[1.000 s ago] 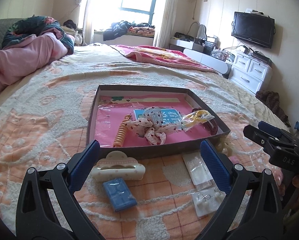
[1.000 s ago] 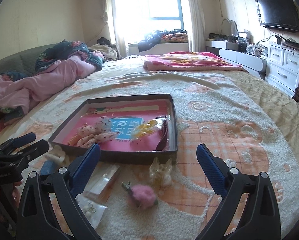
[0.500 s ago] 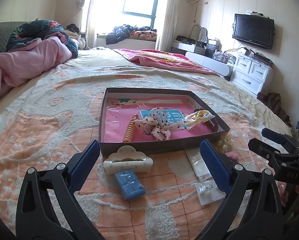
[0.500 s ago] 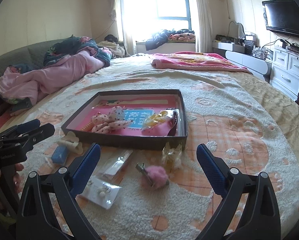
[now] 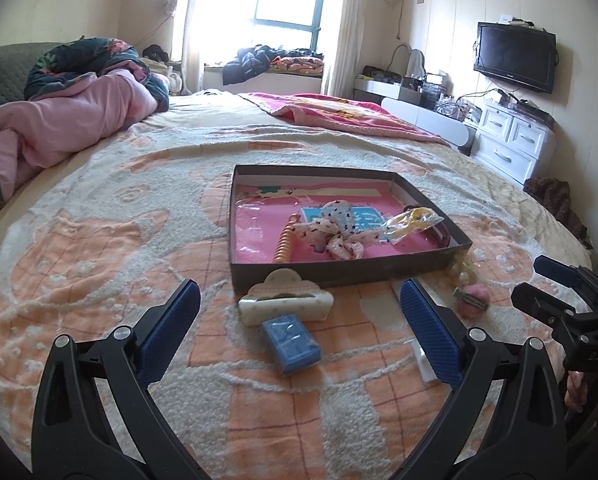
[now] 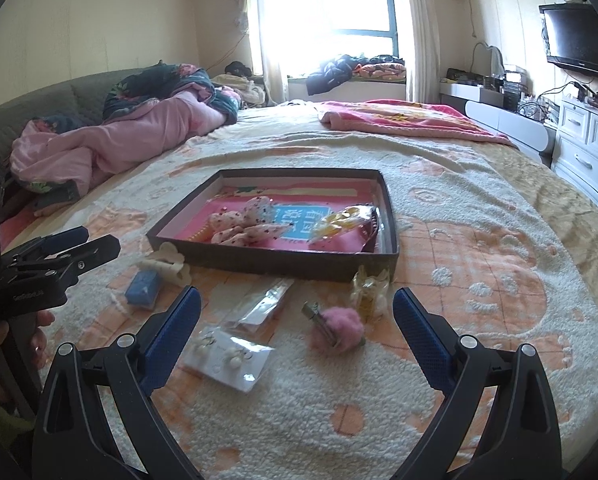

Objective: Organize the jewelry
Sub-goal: 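Withdraw both tools from the tray toward the remaining jewelry, then grasp the blue box with the left tool while the right approaches the earring card, then carry the blue box and pearl earring card into the tray and open both tools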

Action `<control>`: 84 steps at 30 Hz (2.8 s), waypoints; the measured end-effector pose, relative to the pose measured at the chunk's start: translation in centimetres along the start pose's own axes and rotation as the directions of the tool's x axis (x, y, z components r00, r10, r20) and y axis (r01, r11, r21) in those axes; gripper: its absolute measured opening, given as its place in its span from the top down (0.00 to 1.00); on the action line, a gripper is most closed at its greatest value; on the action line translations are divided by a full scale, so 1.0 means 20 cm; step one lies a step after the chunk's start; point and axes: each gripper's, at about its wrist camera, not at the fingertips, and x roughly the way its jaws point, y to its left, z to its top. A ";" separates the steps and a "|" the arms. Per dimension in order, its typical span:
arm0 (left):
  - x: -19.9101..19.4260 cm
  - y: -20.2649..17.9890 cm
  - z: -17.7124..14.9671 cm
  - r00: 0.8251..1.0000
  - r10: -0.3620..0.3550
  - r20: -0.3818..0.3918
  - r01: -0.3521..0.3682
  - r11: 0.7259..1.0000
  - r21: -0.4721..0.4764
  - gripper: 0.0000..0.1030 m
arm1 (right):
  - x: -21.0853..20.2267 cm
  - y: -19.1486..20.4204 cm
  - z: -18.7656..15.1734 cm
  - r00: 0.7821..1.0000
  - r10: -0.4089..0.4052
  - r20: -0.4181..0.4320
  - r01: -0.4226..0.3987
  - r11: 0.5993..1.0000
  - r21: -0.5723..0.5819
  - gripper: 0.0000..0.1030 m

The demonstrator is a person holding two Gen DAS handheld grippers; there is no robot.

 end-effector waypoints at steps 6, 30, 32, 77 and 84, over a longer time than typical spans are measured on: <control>0.01 0.04 -0.05 1.000 0.016 -0.026 -0.016 1.000 0.000 0.11 | 0.02 0.07 -0.04 0.999 0.028 -0.025 -0.028 0.999 -0.024 0.09; 0.19 0.06 -0.17 0.990 -0.042 -0.134 0.040 0.999 -0.014 0.22 | 0.24 0.28 -0.20 0.987 0.048 -0.150 -0.056 0.997 -0.053 0.09; 0.21 0.05 -0.17 0.987 -0.069 -0.146 0.065 0.997 -0.032 0.29 | 0.25 0.27 -0.21 0.986 0.053 -0.158 -0.059 0.998 -0.033 0.09; 0.12 -0.12 -0.15 0.972 -0.157 -0.176 0.158 0.987 -0.008 0.73 | 0.11 0.06 -0.14 0.992 -0.021 -0.124 0.028 0.998 0.054 0.38; 0.11 -0.17 -0.12 0.972 -0.167 -0.168 0.170 0.985 0.008 0.73 | 0.07 0.00 -0.12 0.994 -0.029 -0.107 0.037 0.996 0.077 0.37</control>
